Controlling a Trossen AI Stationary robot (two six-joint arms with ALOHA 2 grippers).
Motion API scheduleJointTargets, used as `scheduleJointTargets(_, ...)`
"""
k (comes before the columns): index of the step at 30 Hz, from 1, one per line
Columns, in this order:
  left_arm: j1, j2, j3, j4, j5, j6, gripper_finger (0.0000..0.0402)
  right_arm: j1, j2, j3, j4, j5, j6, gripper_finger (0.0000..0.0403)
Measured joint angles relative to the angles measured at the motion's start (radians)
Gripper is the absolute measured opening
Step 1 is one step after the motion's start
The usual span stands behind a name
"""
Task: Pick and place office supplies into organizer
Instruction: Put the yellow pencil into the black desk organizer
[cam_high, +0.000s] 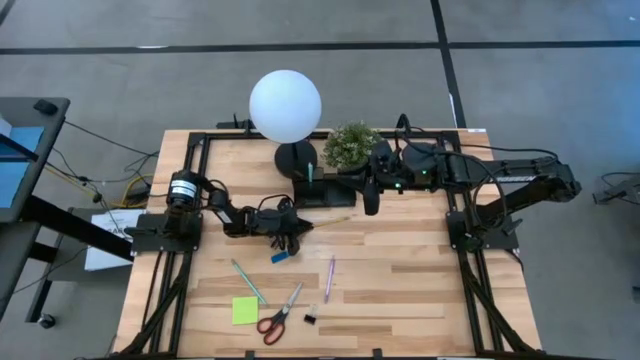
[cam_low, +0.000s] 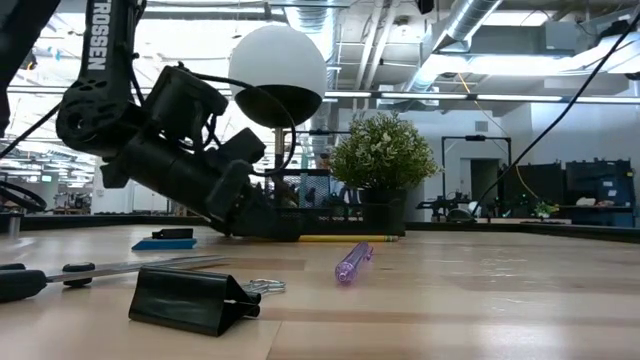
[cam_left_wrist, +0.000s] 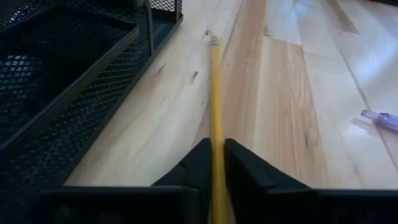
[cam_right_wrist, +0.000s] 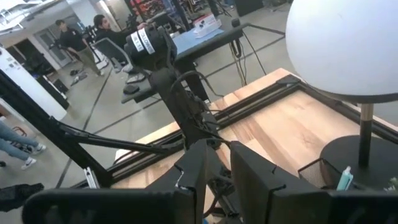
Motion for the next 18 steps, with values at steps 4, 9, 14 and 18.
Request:
scheduleJointTargets(4, -0.003, 0.000, 0.002, -0.005, 0.011, 0.004, 0.0010, 0.000, 0.000, 0.000, -0.023, 0.000, -0.001, 0.0064)
scheduleJointTargets(9, -0.007, -0.006, 0.002, -0.022, 0.012, -0.045, 0.0006, 0.002, 0.000, 0.000, -0.029, -0.002, -0.002, 0.0064)
scheduleJointTargets(14, -0.019, -0.101, 0.020, -0.126, 0.004, -0.119, 0.0005, 0.002, 0.000, 0.000, -0.045, -0.002, -0.002, 0.0064)
scheduleJointTargets(18, -0.025, -0.262, 0.098, -0.493, 0.021, -0.162, 0.0002, 0.002, 0.000, 0.000, -0.046, -0.002, -0.002, 0.0064)
